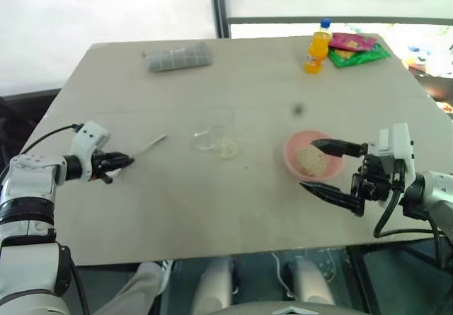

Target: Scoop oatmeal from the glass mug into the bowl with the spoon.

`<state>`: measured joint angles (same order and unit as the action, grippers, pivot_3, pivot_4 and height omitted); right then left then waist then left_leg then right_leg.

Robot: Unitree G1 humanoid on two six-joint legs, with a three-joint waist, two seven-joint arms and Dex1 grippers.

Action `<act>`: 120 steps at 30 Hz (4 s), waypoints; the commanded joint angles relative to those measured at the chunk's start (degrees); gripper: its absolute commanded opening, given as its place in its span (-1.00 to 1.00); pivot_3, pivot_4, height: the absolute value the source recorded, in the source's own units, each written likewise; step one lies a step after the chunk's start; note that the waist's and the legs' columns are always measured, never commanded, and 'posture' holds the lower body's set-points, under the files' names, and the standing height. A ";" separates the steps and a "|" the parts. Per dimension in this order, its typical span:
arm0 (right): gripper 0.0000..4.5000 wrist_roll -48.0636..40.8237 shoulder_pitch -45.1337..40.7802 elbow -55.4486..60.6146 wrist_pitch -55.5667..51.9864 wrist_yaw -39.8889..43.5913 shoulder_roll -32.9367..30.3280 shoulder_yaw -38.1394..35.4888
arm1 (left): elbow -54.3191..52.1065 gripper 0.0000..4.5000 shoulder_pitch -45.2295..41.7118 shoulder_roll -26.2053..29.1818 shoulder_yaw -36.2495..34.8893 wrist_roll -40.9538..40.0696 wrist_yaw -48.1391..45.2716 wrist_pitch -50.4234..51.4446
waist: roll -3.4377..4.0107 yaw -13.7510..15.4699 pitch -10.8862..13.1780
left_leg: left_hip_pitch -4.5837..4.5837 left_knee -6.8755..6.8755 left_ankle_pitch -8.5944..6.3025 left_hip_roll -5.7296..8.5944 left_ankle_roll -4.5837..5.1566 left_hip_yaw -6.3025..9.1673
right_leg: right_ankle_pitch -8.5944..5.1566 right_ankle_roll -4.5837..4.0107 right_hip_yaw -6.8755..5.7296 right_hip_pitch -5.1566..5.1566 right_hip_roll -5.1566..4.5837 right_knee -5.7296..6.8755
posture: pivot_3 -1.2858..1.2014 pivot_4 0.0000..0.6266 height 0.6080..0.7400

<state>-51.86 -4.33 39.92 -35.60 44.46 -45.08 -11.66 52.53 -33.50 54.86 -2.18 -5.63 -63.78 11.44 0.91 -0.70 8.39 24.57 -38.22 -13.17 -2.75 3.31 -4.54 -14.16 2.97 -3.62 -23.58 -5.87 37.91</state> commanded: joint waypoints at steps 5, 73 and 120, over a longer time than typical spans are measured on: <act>1.00 1.07 -0.71 -0.32 1.52 0.73 -0.08 -0.56 | 10.44 -0.98 1.07 -4.06 2.09 5.49 10.10 -3.76 | 0.51 0.09 -0.47 | -0.16 0.00 0.00 0.01 0.01 -0.03 | -0.02 0.02 0.05 0.09 0.01 0.08 | 0.03 -0.52 0.66; -1.00 -8.95 -55.80 -34.11 -8.25 -35.50 30.93 -1.64 | -52.22 -1.00 -18.94 -26.75 6.75 0.03 22.37 -7.90 | -2.08 1.20 1.46 | 1.18 -0.38 0.26 0.41 -0.32 0.10 | 0.66 0.34 -0.45 -0.60 -0.09 -0.02 | 0.03 -0.52 0.66; -1.00 -8.72 -47.05 -42.25 -0.40 -45.62 24.19 -19.83 | -80.38 0.02 36.09 -38.45 0.43 4.78 51.29 0.94 | -1.68 0.15 1.33 | 1.05 -0.44 0.12 0.38 -0.04 0.27 | 0.73 0.23 -0.25 -0.58 -0.08 0.09 | 0.03 -0.52 0.66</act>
<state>-59.90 -50.39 -5.41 -36.64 -0.90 -19.75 -30.76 -27.94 3.66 16.45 -1.67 -1.57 -12.78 14.69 -0.77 -0.55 9.73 25.63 -38.66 -13.05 -2.37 3.27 -4.27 -13.43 3.20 -3.87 -24.16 -5.95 38.00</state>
